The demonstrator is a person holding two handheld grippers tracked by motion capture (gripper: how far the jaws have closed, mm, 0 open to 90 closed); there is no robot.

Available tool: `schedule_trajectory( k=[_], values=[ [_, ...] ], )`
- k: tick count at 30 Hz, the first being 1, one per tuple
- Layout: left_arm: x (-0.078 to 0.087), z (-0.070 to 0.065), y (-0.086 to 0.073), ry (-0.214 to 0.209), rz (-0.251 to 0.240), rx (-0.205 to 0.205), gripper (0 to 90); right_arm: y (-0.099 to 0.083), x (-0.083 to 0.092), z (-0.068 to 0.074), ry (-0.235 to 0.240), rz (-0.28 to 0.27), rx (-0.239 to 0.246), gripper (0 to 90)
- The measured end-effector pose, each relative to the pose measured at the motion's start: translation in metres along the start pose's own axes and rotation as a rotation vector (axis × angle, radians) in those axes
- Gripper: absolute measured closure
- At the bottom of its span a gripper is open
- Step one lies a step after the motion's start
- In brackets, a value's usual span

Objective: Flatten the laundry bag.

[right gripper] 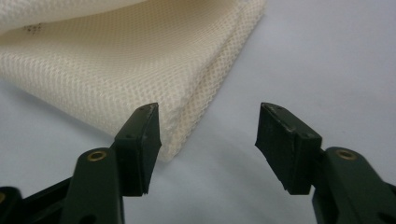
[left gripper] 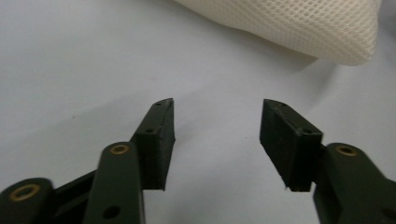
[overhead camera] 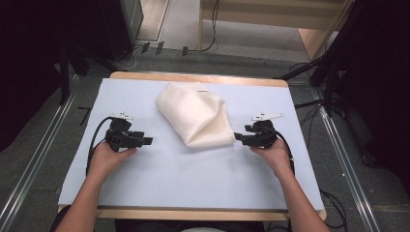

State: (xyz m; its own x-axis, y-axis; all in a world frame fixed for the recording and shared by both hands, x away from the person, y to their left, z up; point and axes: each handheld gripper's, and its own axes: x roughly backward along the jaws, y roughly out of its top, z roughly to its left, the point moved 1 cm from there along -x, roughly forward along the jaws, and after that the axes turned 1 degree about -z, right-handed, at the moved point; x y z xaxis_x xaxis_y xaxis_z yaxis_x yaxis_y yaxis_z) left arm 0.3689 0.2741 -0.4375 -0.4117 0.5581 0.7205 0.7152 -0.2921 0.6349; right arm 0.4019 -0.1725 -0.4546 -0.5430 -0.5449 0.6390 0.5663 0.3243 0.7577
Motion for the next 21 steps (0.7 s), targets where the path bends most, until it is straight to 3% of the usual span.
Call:
schedule_trajectory(
  k=[1,4,7,10,21],
  values=[
    [-0.001,-0.001,0.0,-0.021,0.01,-0.015,42.4,0.001,0.001,-0.001,0.002,-0.007,-0.01,43.6],
    [-0.003,-0.004,0.0,-0.014,0.019,-0.045,41.2,0.002,0.004,-0.003,-0.006,-0.016,-0.028,45.1],
    [-0.003,-0.007,0.004,-0.03,0.0,-0.007,38.3,0.002,0.006,-0.004,0.016,-0.017,-0.067,46.6],
    [-0.004,-0.007,0.007,-0.035,-0.009,-0.008,37.1,0.001,0.01,-0.004,0.028,-0.01,-0.096,47.1],
    [-0.014,-0.006,0.014,-0.039,0.011,0.009,36.2,-0.005,0.017,0.0,0.008,-0.006,-0.088,46.0]
  ],
)
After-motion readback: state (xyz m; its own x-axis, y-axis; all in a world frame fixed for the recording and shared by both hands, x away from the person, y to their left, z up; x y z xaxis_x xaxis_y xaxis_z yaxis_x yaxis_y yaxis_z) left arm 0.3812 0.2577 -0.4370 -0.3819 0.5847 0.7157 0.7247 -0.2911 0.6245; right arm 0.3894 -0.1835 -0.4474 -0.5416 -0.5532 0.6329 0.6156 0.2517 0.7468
